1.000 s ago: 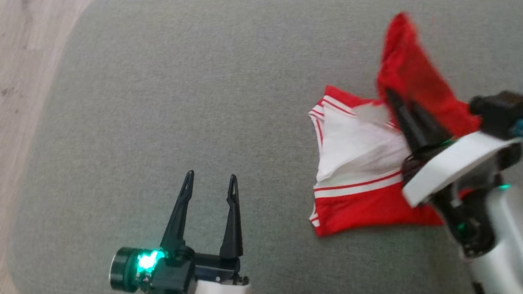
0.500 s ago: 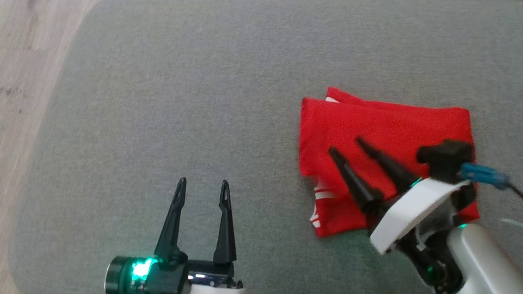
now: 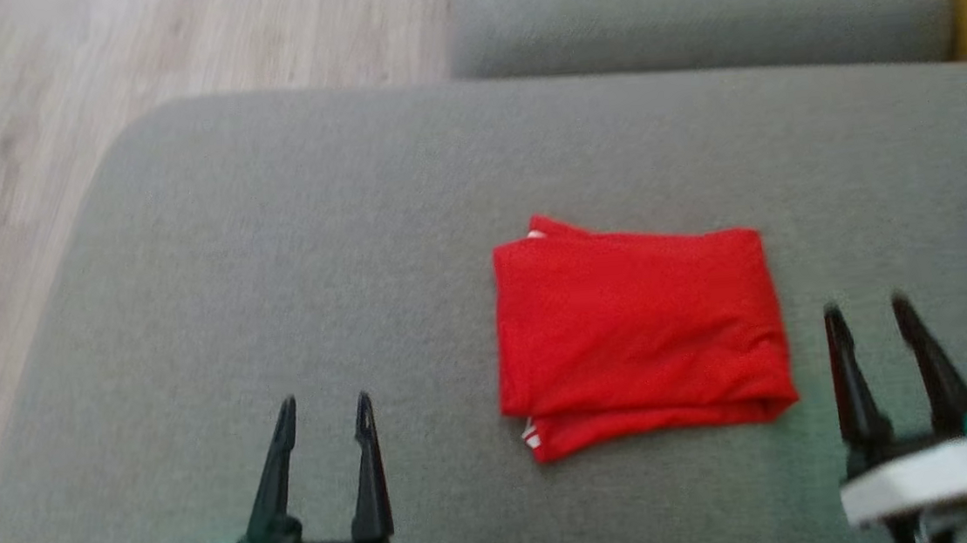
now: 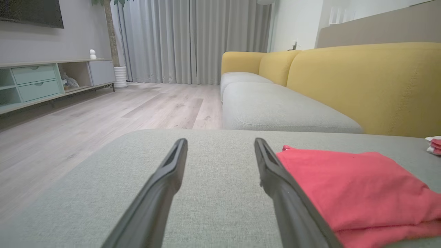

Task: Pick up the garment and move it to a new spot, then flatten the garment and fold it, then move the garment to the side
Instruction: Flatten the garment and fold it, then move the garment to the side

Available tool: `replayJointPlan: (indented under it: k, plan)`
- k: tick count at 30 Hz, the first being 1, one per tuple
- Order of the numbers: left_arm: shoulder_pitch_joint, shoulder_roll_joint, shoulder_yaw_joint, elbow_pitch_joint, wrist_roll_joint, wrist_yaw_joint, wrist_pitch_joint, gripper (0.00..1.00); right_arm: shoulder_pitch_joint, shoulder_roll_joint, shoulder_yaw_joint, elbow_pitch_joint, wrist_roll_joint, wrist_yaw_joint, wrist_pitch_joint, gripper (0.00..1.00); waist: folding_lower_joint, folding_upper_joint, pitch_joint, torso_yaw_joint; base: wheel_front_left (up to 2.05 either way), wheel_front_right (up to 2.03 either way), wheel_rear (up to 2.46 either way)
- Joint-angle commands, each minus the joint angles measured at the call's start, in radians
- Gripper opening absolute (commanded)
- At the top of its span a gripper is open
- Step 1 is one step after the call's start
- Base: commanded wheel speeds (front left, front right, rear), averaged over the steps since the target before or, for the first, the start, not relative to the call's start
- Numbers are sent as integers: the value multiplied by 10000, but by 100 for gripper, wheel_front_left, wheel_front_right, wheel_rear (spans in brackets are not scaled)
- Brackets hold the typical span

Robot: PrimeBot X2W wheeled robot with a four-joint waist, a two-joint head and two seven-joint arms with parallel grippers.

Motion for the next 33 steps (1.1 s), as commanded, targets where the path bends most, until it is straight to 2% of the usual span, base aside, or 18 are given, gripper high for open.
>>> replayJointPlan:
  k: [1, 10, 22, 33]
  plan:
    - [-237, -21, 423, -228, -40, -56, -63, 100, -194, -99, 125, -217, -117, -7, -142, 100, 2, 0, -456, -434, 0, 0, 0]
    - [636, 68, 875, 356, 72, -159, -63, 100, 826, 329, -124, 63, -1015, -7, -219, 100, 2, 0, -1209, -985, 0, 0, 0]
    - [1028, -22, 1376, 732, 161, -447, -63, 100, 1221, 487, 334, 385, -1017, -7, -221, 100, 2, 0, -1593, -999, 0, 0, 0]
    - [1036, -144, 1533, 647, 430, -566, -63, 100, 1292, 375, 502, 372, -1136, -7, -221, 100, 2, 0, -1391, -914, 0, 0, 0]
